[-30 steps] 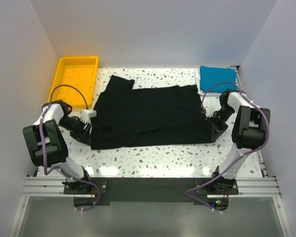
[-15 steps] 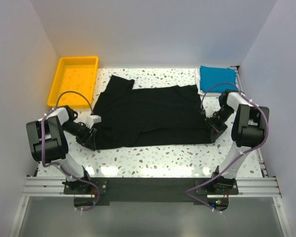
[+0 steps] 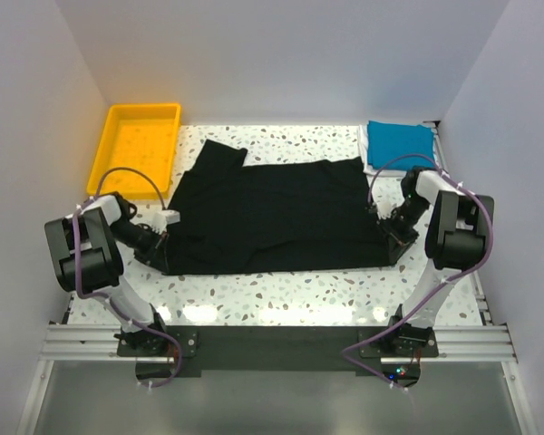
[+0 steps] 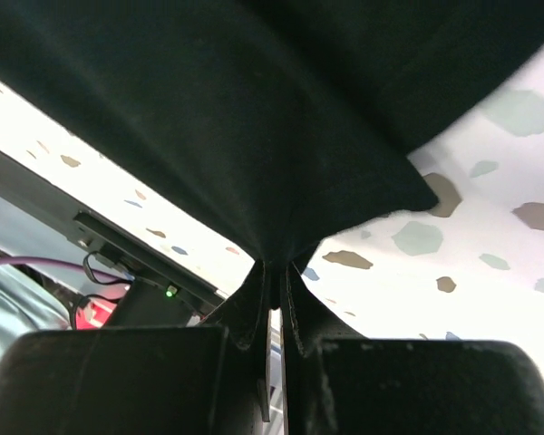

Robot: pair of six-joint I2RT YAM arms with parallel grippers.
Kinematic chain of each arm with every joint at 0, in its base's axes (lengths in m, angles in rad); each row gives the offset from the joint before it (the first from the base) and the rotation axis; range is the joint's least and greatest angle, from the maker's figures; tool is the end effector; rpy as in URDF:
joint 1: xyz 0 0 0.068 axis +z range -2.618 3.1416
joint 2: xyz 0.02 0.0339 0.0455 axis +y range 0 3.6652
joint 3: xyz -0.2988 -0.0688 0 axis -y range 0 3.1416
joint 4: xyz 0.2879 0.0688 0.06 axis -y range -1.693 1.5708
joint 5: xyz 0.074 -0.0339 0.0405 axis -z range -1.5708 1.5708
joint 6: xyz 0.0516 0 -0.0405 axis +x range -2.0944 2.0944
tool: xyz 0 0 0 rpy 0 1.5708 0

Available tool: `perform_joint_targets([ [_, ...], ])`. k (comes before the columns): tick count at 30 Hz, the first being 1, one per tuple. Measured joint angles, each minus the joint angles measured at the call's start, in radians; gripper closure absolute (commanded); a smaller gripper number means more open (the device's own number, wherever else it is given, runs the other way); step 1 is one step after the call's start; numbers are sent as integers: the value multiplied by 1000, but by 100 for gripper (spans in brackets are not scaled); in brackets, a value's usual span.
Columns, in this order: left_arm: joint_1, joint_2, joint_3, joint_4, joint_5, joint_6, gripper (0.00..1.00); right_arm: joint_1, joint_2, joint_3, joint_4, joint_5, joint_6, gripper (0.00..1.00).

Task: Fold and stack the t-shirts
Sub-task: Fold the tshirt

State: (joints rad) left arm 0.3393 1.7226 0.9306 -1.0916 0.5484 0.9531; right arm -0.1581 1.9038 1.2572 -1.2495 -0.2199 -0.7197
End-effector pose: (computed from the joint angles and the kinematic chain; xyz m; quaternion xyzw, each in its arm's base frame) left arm 0.2671 0.0658 0.1338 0.2471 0.9192 -0.3038 0.0413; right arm 0.3413 -0.0430 0.1525 0.2547 -0.9474 -0.1664 0.0997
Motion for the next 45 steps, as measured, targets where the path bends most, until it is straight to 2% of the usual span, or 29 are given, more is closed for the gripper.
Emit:
perform_joint_targets([
  [7,40,4,69,-60,-41,11,99,19,-19,-24,-11,10,-17,100],
  [8,40,6,72,-68,-47,13,91,31,-21,-32,-7,11,-18,100],
  [9,40,8,73,-71,-52,18,83,43,-22,-43,-6,13,-18,88],
  [10,40,10,74,-75,-58,27,68,56,-23,-57,-5,14,-20,81],
  [11,40,11,74,-77,-63,39,64,67,-23,-71,-6,19,-22,71],
  [12,40,11,79,-86,-67,49,52,78,-23,-79,-10,23,-25,68],
  [16,40,6,159,-146,-52,101,48,84,-33,-51,-45,32,-56,66],
  [20,4,-36,271,-146,-16,113,45,79,-47,90,-61,46,-87,64],
  [24,-130,-76,290,-94,5,85,29,90,-47,214,-49,46,-101,59],
  [27,-214,-45,304,-61,24,66,27,125,-44,244,-39,52,-109,59],
  [34,-276,85,368,-5,15,55,27,238,-10,194,2,117,-160,60],
  [40,-332,106,373,1,-6,72,27,235,38,159,17,155,-198,59],
  [45,-357,116,373,6,-24,80,27,236,45,109,43,183,-214,65],
])
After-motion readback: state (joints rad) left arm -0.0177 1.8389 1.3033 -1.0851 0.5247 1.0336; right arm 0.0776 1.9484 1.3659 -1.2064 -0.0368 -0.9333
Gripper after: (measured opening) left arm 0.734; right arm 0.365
